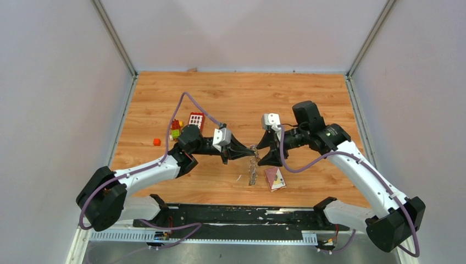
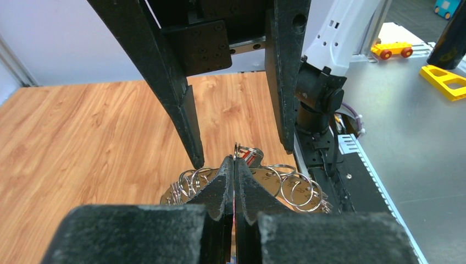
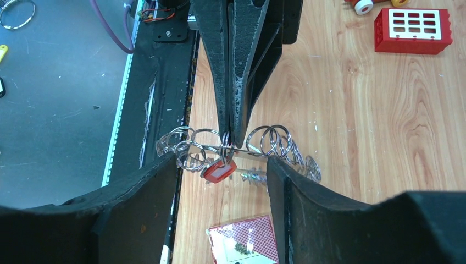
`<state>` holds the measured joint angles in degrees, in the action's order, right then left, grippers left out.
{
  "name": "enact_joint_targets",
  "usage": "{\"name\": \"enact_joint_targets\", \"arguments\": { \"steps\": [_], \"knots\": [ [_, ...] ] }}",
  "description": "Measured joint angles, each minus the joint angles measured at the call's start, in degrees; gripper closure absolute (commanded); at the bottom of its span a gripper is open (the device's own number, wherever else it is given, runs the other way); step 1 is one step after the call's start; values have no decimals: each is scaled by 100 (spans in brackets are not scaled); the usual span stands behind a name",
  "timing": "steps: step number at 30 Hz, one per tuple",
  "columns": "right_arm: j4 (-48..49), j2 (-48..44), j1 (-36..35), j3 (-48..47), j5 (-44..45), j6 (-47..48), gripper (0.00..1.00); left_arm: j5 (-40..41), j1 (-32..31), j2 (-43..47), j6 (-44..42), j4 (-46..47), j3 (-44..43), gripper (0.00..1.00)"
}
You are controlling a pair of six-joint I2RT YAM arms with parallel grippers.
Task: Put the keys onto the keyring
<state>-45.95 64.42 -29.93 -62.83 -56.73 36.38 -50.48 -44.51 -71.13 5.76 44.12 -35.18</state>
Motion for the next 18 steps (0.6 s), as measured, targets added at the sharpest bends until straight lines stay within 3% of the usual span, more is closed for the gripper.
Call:
{"name": "enact_joint_targets", "arguments": {
  "steps": [11, 18],
  "knots": [
    [181, 28, 0, 168, -35, -79, 64, 24, 7, 0, 164, 181, 0, 100],
    [210, 28, 0, 197, -22, -72, 83, 87, 48, 0, 219, 219, 11, 100]
  ]
}}
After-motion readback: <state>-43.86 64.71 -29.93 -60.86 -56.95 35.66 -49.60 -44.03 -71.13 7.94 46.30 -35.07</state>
